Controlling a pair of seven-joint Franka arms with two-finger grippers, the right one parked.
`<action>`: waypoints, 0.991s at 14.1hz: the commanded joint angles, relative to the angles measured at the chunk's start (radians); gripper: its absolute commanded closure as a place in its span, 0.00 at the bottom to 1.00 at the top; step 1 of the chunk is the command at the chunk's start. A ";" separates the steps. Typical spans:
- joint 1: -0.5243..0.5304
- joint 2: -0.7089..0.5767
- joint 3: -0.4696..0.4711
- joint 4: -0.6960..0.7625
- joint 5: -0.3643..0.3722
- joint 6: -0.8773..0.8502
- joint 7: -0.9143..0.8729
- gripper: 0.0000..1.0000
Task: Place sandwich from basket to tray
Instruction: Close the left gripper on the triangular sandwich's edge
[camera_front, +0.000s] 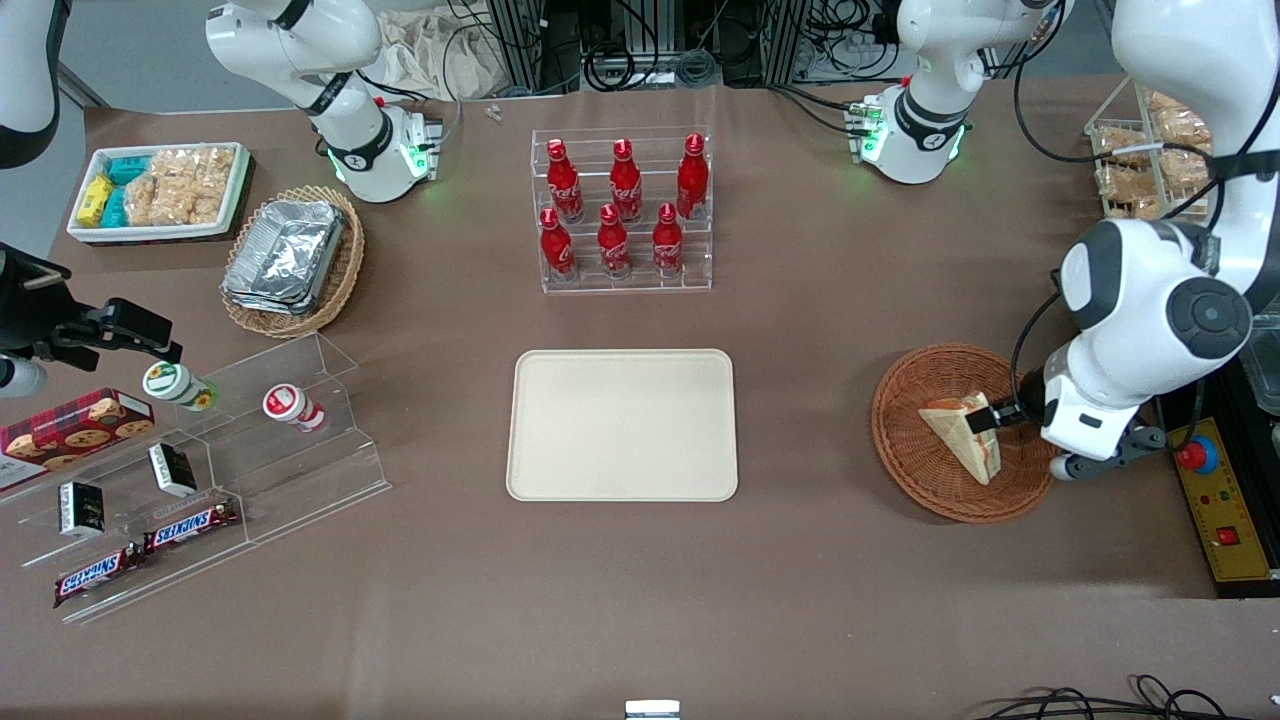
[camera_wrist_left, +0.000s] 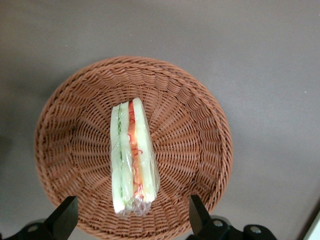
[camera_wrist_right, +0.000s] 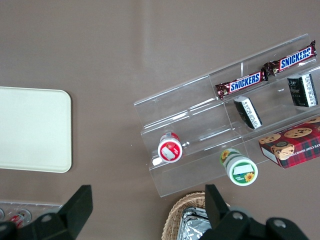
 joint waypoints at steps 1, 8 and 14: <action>0.004 0.016 0.005 -0.069 0.011 0.117 -0.027 0.00; 0.004 0.060 0.039 -0.139 0.007 0.220 -0.030 0.00; 0.001 0.100 0.037 -0.139 -0.006 0.245 -0.109 0.00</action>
